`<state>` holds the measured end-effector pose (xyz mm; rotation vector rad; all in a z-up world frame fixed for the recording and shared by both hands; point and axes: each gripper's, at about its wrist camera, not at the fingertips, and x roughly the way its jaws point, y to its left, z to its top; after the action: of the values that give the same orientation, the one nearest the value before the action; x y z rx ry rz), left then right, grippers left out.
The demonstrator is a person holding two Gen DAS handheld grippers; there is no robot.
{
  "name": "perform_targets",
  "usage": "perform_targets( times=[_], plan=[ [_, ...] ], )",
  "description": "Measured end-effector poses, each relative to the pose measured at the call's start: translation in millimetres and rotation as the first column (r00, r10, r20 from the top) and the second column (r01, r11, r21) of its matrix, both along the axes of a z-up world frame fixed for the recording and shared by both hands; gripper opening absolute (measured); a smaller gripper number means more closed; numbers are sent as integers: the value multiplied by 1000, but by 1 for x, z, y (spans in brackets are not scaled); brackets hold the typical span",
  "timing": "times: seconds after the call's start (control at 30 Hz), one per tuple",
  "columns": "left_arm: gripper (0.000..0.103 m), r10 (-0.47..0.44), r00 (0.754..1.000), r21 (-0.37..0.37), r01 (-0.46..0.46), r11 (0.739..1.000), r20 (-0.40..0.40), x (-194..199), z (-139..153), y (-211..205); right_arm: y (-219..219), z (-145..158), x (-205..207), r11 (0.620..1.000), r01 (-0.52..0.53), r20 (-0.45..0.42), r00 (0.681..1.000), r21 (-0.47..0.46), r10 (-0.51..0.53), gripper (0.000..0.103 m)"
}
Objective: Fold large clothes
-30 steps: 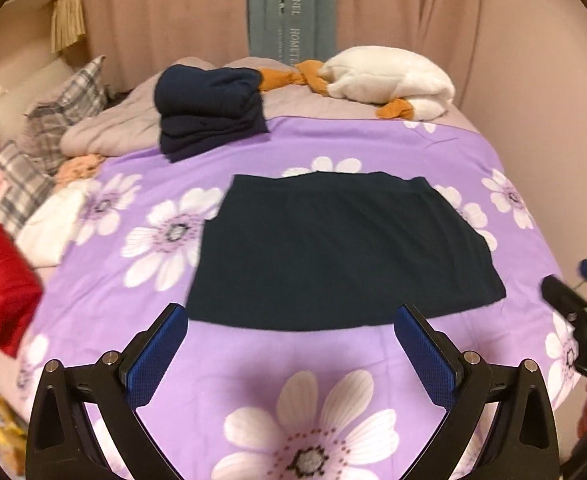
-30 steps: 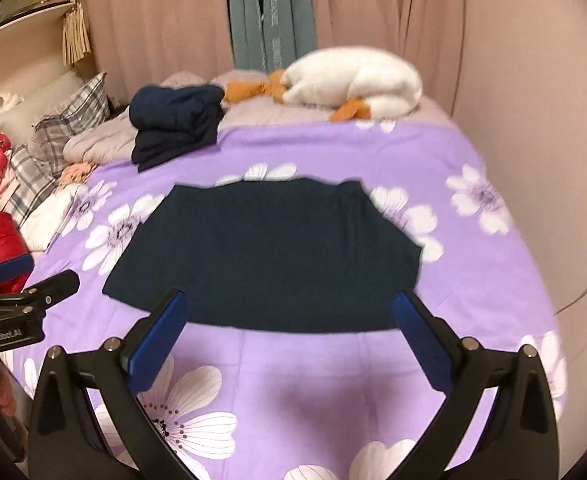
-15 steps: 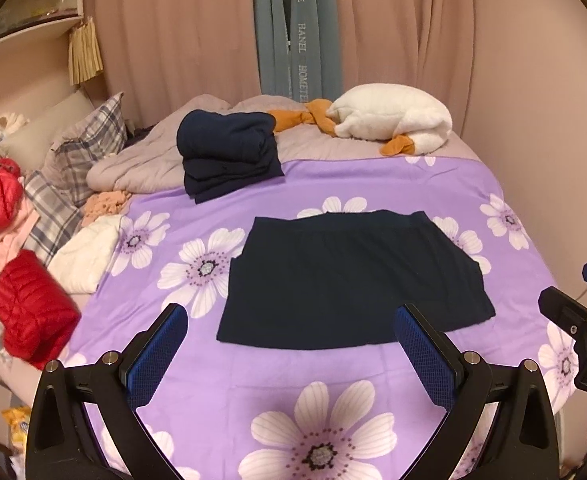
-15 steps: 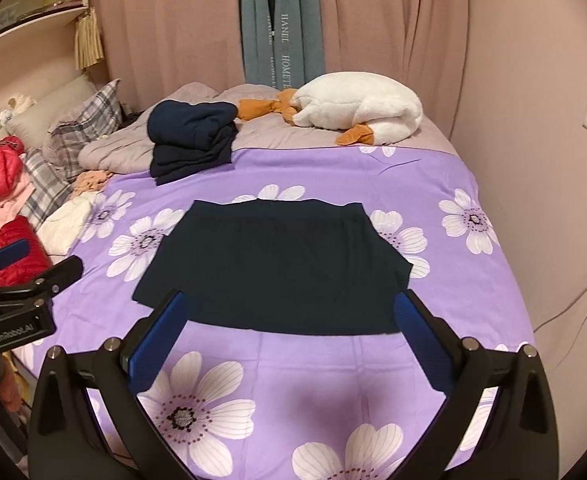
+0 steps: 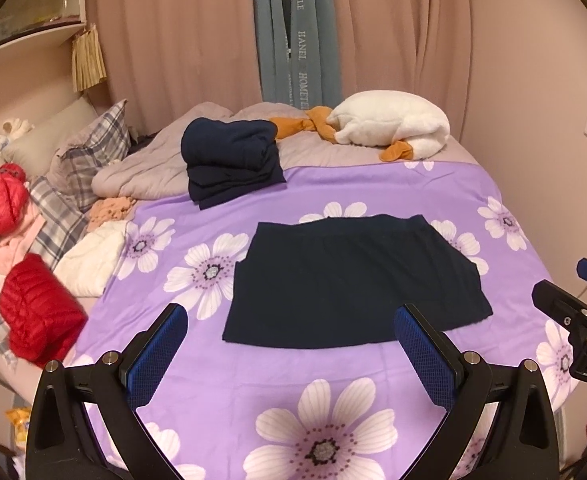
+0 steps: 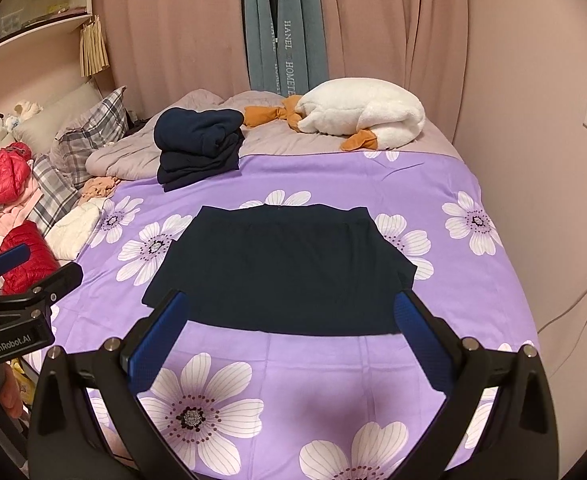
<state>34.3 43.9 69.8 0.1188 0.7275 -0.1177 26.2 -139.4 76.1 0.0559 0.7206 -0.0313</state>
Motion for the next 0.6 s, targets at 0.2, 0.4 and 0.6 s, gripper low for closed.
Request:
perform_targets(
  times=[0.2, 0.4, 0.6],
  plan=[
    [102, 1, 1000, -1, -1, 1000, -2, -1, 3, -2, 1, 0, -1, 1000, -6, 1, 1000, -3, 6, 103],
    [102, 3, 1000, -1, -3, 1000, -1, 0, 2, -2, 2, -1, -3, 1000, -11, 9, 1000, -3, 11, 103],
    [102, -2, 1000, -2, 2, 1000, -9, 2, 2, -4, 2, -1, -4, 1000, -5, 12, 1000, -10, 5, 103]
  ],
)
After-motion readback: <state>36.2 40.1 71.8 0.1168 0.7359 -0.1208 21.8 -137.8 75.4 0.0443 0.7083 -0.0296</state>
